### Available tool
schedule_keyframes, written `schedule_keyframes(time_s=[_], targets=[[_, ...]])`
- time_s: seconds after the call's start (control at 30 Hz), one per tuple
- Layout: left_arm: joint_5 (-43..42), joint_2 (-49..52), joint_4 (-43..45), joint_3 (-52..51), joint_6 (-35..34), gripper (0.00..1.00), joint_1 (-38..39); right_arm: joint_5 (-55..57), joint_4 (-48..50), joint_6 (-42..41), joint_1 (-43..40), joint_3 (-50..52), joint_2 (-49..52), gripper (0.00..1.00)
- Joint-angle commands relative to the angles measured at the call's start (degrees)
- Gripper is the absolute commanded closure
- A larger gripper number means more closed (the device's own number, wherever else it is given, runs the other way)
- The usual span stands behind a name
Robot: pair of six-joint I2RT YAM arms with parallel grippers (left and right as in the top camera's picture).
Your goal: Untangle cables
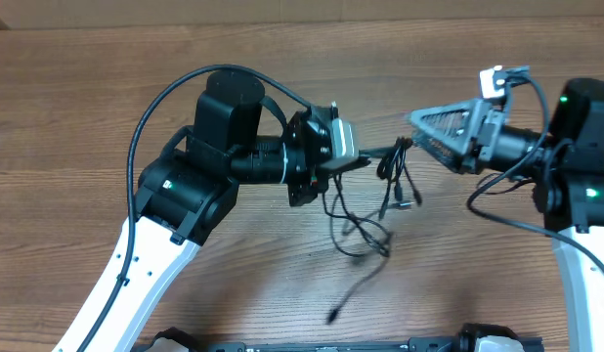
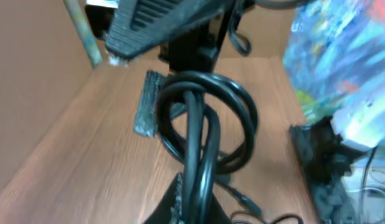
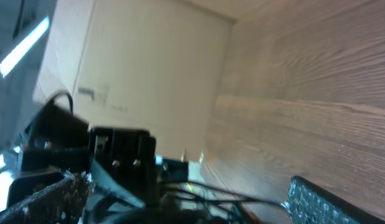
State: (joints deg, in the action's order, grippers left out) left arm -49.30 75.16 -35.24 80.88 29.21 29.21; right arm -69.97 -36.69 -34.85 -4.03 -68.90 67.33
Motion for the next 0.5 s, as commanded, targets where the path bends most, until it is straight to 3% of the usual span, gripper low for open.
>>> schedule_keyframes(time_s=[0.0,0.07,0.2,0.37,0.4,0.47], targets=[[9.40,-1.07,-1.60,0.61,9.07,0.96,-0.09,0.94,0.13,3.43,3.23,-0.85,-2.93,0.00],[15.54,-1.07,-2.05,0.61,8.37,0.96,-0.04,0.94,0.11,3.43,4.26,-0.85,-4.13,0.00],[19.96,-1.07,-2.01,0.61,3.26,0.96,-0.04,0.94,0.09,3.41,5.60,-0.83,-5.18,0.02],[13.73,-1.07,-1.57,0.61,2.29,0.96,2.36,6.40,0.15,3.45,8.98,-0.83,-5.14,0.06],[13.70,-1.07,-1.55,0.61,2.29,0.96,3.37,7.43,0.17,3.45,9.81,-0.83,-5.05,0.12],[14.93,-1.03,-1.57,0.61,2.23,0.96,5.44,7.43,0.59,3.48,11.56,-0.83,-5.01,0.37]])
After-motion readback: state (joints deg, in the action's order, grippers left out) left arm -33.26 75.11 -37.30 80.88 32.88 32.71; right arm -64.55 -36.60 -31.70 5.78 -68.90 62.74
